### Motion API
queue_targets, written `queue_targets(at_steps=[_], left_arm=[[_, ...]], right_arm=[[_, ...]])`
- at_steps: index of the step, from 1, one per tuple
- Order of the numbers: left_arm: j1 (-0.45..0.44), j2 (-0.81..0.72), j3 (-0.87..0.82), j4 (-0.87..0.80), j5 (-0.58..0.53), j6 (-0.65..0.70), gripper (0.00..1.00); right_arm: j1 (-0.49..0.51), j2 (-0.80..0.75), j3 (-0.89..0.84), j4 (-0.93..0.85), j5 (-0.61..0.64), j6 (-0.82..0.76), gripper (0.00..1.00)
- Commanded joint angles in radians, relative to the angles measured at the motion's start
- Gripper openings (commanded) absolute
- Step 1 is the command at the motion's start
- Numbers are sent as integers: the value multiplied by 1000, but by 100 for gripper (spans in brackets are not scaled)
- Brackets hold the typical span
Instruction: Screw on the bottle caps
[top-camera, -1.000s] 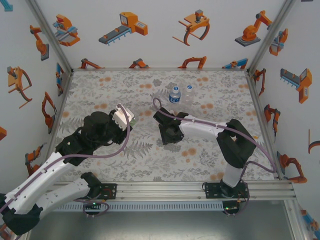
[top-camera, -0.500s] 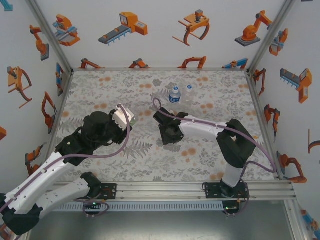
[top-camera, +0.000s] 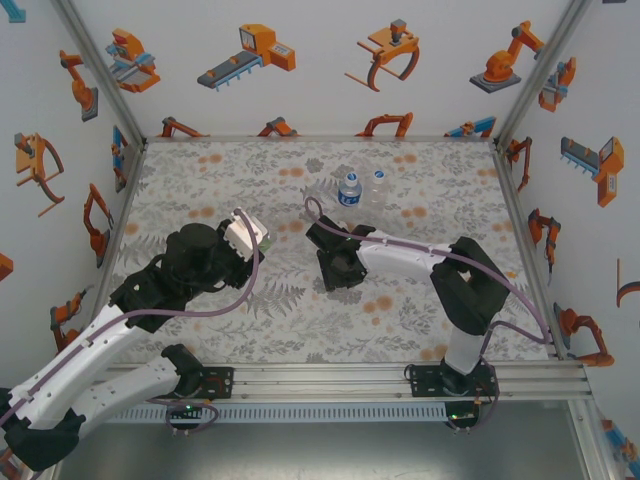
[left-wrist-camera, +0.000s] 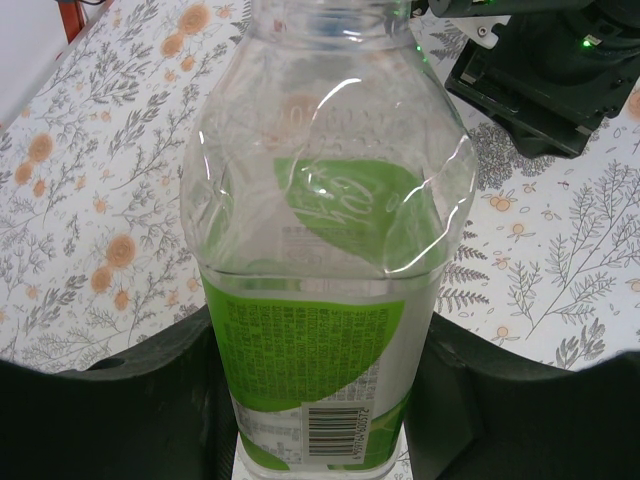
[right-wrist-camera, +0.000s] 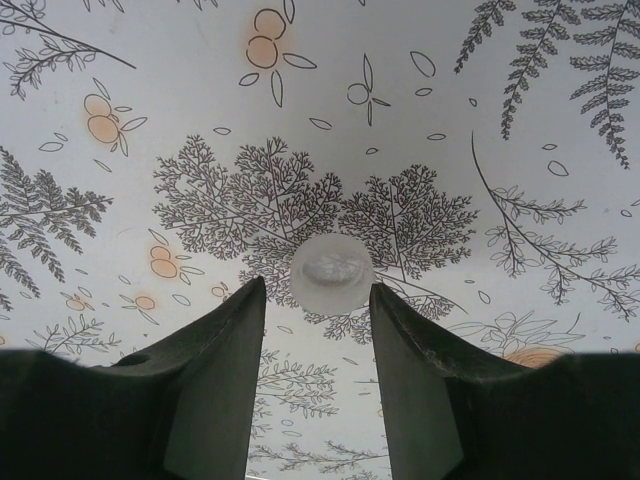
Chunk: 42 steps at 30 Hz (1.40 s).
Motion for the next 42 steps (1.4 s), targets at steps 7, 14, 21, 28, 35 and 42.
queue_targets(at_steps=[7,14,21,28,35,42], left_arm=[[4,-14,-7,3,-12,12,8],[3,-15,-10,5,-14,9,8],[4,-12,-10,6,-15,8,7],[3,-10,-10,6,-16,9,8],[3,-9,-11,6,-17,8,8],[3,-8,-12,7,-16,8,8]], right_arm=[[6,15,-3,4,0,-4,46],[6,22,-24,34,-15,4,45],[7,11,-18,19,1,3,44],[6,-42,18,-19,19,-9,45],[6,-44,21,-11,1,-7,44],[7,-29,17,8,-19,-5,42]])
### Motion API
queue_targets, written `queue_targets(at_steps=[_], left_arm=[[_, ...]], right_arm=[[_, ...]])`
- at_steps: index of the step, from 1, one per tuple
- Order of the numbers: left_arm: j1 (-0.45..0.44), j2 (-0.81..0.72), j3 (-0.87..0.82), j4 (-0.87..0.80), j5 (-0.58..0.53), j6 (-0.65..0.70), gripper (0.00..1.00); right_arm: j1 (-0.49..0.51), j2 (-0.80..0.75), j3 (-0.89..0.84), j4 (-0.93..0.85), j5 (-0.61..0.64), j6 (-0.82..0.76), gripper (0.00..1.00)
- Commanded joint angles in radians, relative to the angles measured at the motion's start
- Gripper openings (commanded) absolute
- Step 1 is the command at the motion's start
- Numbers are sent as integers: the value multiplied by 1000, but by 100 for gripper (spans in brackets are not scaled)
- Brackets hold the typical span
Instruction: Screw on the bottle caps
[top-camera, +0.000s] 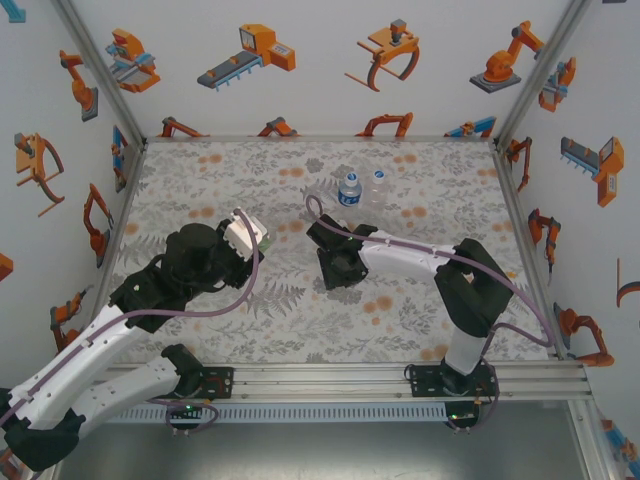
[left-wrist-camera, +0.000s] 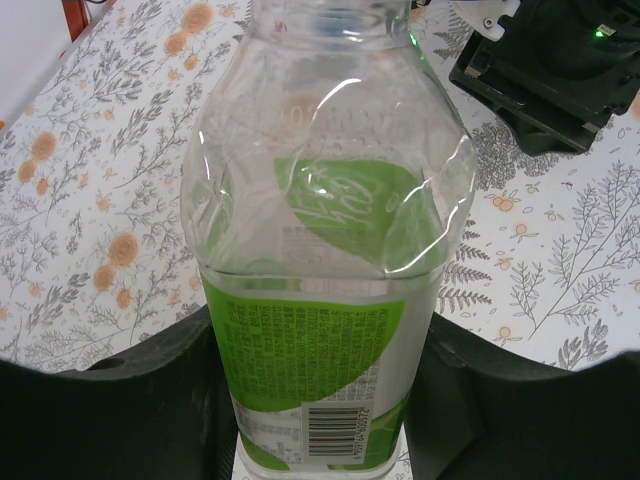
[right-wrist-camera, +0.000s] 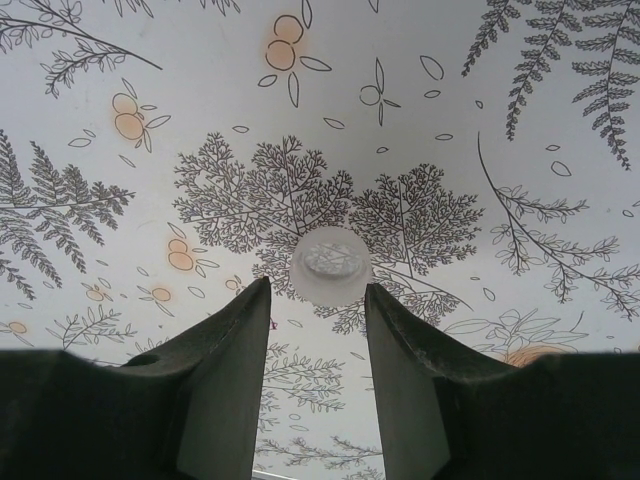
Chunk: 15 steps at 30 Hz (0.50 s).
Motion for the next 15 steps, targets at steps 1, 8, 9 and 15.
queue_targets(at_steps=[1,8,9,15], left_arm=[[4,-7,-11,7,-9,8,8],[4,-4,-11,7,-10,8,8],[4,-5,-11,7,-10,8,8],[4,-5,-11,7,-11,7,8]], right_arm=[[6,-3,19,-2,-8,-6,42],[7,7,18,-5,-5,-6,45],[6,7,18,-3,-6,-5,45],[6,18,19,1,-12,-6,43]])
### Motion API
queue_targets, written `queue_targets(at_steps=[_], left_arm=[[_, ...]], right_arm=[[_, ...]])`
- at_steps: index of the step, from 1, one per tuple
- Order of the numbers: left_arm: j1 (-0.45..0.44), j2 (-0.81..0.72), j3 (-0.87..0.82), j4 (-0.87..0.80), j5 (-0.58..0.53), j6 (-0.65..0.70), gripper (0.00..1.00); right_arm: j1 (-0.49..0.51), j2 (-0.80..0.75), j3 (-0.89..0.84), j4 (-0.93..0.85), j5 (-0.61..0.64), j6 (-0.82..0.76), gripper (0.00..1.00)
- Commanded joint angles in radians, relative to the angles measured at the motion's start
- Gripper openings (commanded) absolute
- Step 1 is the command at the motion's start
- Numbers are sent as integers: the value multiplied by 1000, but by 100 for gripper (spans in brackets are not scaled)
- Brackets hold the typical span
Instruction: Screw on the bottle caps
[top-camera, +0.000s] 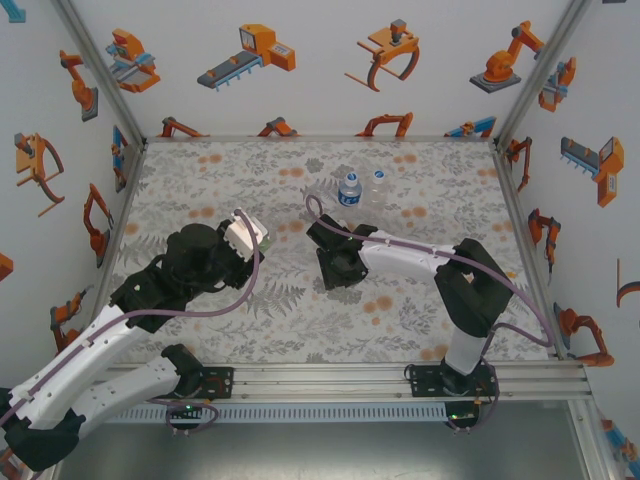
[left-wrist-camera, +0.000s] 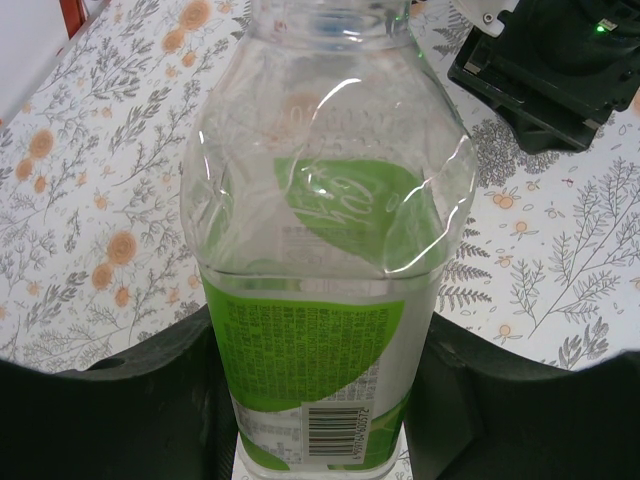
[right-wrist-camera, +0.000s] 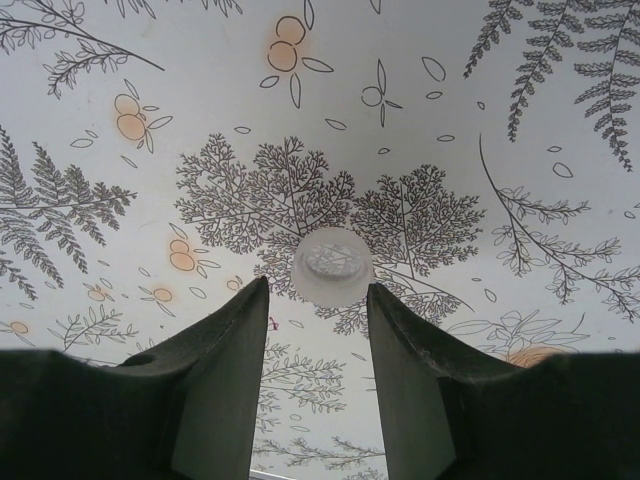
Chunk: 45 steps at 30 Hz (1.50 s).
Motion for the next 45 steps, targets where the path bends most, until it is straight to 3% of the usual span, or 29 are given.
queue_targets(at_steps=[1,23,31,41,45], left_arm=[[4,-5,-7,8,-11,8,8],[4,3,-10,15,-16,7,10],[4,8,-12,14,-22,5,10],[3,26,-14,20,-12,2,11],[5,32,-13,21,-14,4,11]], right_arm=[[7,19,18,0,-9,-5,43],[6,51,-18,40,-23,5,41],[6,33,-57,101,-24,27,28],[-89,-91,-244,415,-264,131,24],[-153,-129,-361,491,-322,188,32]])
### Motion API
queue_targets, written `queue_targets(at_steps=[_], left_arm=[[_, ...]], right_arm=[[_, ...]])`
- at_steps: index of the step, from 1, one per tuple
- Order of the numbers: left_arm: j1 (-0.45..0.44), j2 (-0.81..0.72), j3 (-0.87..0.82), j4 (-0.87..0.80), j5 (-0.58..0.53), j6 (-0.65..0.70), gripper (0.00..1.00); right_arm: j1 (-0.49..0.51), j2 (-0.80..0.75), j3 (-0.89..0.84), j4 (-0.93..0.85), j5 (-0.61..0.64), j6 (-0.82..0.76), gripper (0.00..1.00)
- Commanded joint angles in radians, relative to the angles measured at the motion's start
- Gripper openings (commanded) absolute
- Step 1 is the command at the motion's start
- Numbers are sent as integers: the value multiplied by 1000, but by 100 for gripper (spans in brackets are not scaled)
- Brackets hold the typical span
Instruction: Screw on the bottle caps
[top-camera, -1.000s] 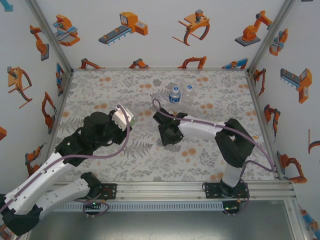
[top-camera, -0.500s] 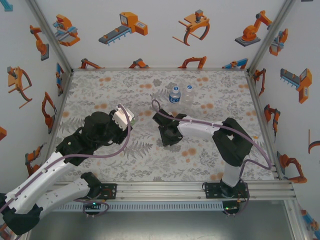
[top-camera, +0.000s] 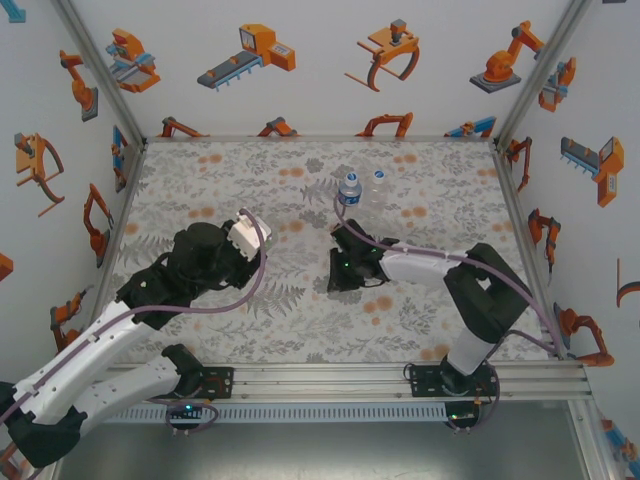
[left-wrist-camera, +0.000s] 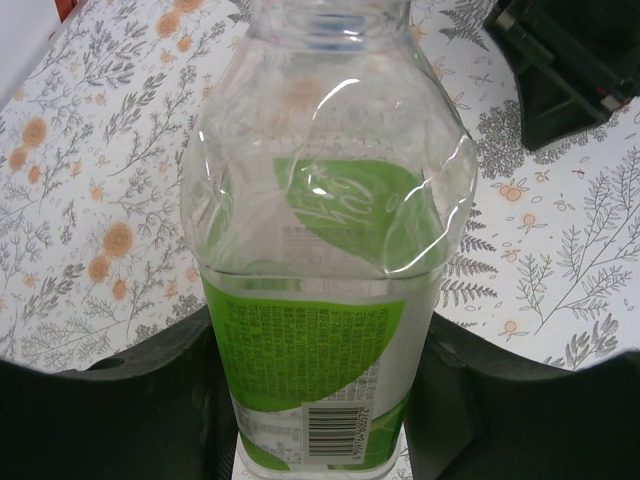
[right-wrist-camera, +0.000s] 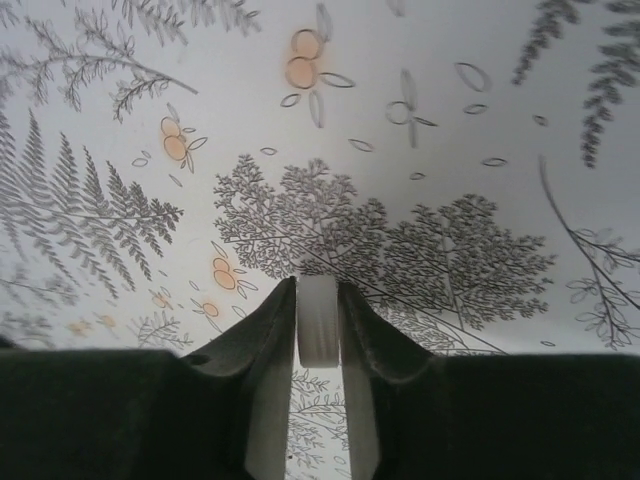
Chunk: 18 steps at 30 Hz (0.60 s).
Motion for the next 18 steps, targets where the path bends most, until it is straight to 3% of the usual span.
queue_targets(at_steps=[1,8,12,18], left_arm=[[4,4,-5,20,0,4,11],[11,16,-5,22,7,5,11],[14,26,-2,22,13,5,11],[16,25,0,17,19,4,11]], right_arm=[[-47,-34,-93,87,-70,73,34],[-103,-127,-202,56,-43,81,41],[-104,-160,-165,-19,8,55,45],[-65,-180,-39,-177,121,-36,43]])
